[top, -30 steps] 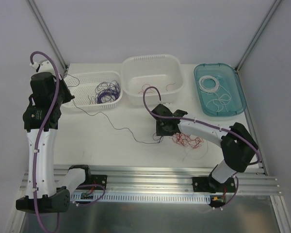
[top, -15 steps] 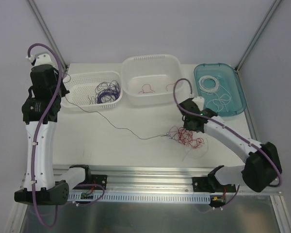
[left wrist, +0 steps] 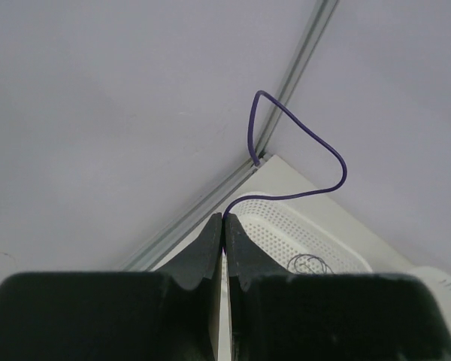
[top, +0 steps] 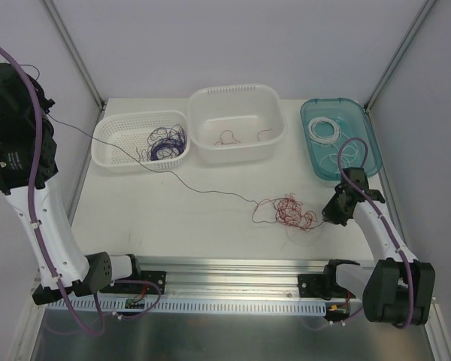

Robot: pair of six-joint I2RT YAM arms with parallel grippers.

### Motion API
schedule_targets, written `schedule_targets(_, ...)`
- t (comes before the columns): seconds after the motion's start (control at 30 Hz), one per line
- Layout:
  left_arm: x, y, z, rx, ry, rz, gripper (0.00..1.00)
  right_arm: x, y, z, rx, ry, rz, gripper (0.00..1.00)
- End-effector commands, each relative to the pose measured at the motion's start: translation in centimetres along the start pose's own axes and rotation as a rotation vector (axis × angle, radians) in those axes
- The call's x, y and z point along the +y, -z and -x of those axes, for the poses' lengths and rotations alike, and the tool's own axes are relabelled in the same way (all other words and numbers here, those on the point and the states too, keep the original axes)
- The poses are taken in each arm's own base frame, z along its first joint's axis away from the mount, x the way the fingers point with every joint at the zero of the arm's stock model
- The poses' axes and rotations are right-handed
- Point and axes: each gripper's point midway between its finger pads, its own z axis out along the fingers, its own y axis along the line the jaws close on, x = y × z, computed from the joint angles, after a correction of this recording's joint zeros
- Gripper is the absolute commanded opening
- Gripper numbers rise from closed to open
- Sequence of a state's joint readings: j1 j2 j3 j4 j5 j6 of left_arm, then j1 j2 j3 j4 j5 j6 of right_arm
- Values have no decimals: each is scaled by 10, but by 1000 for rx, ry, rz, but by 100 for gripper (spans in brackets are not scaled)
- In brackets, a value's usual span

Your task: Untangle the cables

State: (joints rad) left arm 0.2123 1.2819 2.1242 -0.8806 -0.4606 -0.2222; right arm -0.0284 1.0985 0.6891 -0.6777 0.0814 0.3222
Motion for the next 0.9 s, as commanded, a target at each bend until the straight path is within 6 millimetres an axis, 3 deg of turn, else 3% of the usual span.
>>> schedule_targets(0.0, -10, -6, 5, 7, 59, -26, 0, 20, 4, 2, 3, -21, 122, 1)
schedule_targets(0.1, -40, -22, -34, 138, 41, -150, 0, 22, 3, 5, -5, 43, 137, 2)
schedule_targets(0.13, -58, -22, -68, 249, 52, -249, 0, 28, 6, 5, 4, 70, 166, 2)
schedule_targets(0.2, -76, -17, -104, 363, 63, -355, 0, 33, 10, 3, 7, 122, 188, 3)
schedule_targets(0.23, -80, -11, -142, 461, 46, -384, 0, 42, 15, 0, 0, 173, 217, 4)
schedule_targets(0.27, -84, -5, -161, 505, 31, -412, 0, 45, 17, -1, -10, 215, 226, 4)
schedule_targets(0.3, -86, -3, -175, 519, 16, -427, 0, 49, 19, -1, -22, 246, 236, 4)
schedule_targets(0.33, -79, 5, -210, 586, -9, -420, 0, 56, 21, -5, -24, 282, 249, 4)
schedule_targets(0.4, -86, 21, -245, 651, -55, -474, 1, 61, 21, -8, -20, 315, 262, 5)
schedule_targets(0.43, -79, 28, -277, 716, -96, -462, 5, 67, 22, -12, -11, 336, 277, 5)
schedule_targets(0.5, -76, 38, -308, 777, -131, -468, 9, 74, 22, -15, -4, 363, 290, 7)
schedule_targets(0.53, -73, 46, -332, 823, -171, -482, 13, 80, 24, -20, 7, 390, 308, 8)
schedule_targets(0.63, -76, 63, -359, 887, -229, -557, 38, 93, 30, -25, 17, 450, 340, 13)
schedule_targets(0.67, -82, 69, -361, 899, -241, -604, 62, 95, 31, -25, 16, 463, 341, 18)
schedule_targets(0.73, -98, 93, -364, 925, -292, -771, 79, 99, 36, -25, 15, 498, 342, 27)
schedule_targets(0.77, -103, 101, -365, 930, -310, -831, 89, 100, 38, -24, 13, 512, 343, 36)
schedule_targets(0.83, -117, 127, -366, 930, -370, -1011, 92, 103, 45, -23, 5, 541, 356, 45)
schedule_targets(0.87, -124, 135, -364, 910, -387, -1072, 92, 104, 47, -23, 3, 551, 361, 54)
